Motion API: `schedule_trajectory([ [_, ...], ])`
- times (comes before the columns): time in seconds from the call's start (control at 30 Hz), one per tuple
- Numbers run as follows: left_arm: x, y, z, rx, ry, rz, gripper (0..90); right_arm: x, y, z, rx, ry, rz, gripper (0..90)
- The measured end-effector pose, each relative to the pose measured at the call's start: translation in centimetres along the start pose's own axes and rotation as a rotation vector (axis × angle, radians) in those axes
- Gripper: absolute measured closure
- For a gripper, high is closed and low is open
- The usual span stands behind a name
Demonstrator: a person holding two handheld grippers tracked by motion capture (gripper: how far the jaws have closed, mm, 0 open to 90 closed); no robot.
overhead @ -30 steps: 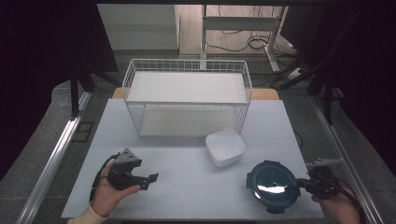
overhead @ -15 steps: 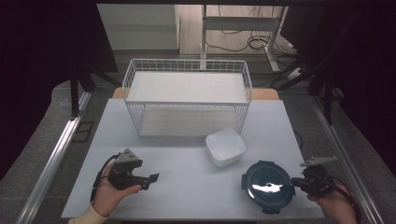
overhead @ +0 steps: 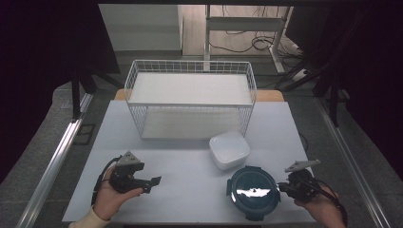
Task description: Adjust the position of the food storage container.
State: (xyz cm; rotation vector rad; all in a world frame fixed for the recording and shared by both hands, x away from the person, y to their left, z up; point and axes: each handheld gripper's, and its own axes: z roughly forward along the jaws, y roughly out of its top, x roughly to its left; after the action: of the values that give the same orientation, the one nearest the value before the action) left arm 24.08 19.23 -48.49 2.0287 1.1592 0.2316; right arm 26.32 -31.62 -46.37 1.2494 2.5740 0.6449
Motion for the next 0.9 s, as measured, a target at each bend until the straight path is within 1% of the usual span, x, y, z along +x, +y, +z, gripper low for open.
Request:
schedule_trajectory([
  [0.07, -0.1, 0.0, 0.1, 0.002, -0.001, -0.004, 15.0, 0.7, 0.2, 0.3, -0.012, 0.011, 0.007, 89.7],
  [0.1, -0.1, 0.0, 0.1, 0.005, -0.001, 0.002, 15.1, 0.9, 0.2, 0.3, -0.015, 0.009, 0.009, 89.7],
  [0.27, -0.1, -0.1, 0.3, 0.008, -0.005, 0.003, 15.1, 1.6, 0.3, 0.5, -0.017, 0.007, 0.003, 89.7],
  [0.37, -0.2, -0.1, 0.4, 0.009, -0.005, 0.000, 15.0, 2.6, 0.6, 0.7, -0.015, 0.018, -0.020, 89.7],
  [0.4, -0.2, -0.1, 0.3, 0.009, -0.005, 0.000, 15.0, 3.2, 0.8, 0.9, -0.016, 0.028, -0.034, 89.7],
  [0.43, -0.2, -0.1, 0.3, 0.009, -0.005, 0.000, 15.0, 3.2, 0.8, 0.9, -0.016, 0.028, -0.034, 89.7],
  [0.53, -0.2, -0.1, 0.2, 0.007, -0.006, -0.001, 15.0, 4.1, 1.3, 1.2, -0.019, 0.054, -0.059, 89.7],
  [0.57, -0.2, -0.1, 0.2, 0.007, -0.006, -0.002, 15.0, 4.1, 1.3, 1.2, -0.019, 0.054, -0.059, 89.7],
  [0.67, -0.2, -0.2, 0.2, 0.008, -0.005, -0.003, 15.0, 4.6, 1.5, 1.5, -0.021, 0.073, -0.072, 89.7],
  [0.9, -0.1, -0.2, 0.4, 0.014, -0.004, 0.000, 15.0, 5.0, 1.6, 1.6, -0.027, 0.079, -0.091, 89.7],
])
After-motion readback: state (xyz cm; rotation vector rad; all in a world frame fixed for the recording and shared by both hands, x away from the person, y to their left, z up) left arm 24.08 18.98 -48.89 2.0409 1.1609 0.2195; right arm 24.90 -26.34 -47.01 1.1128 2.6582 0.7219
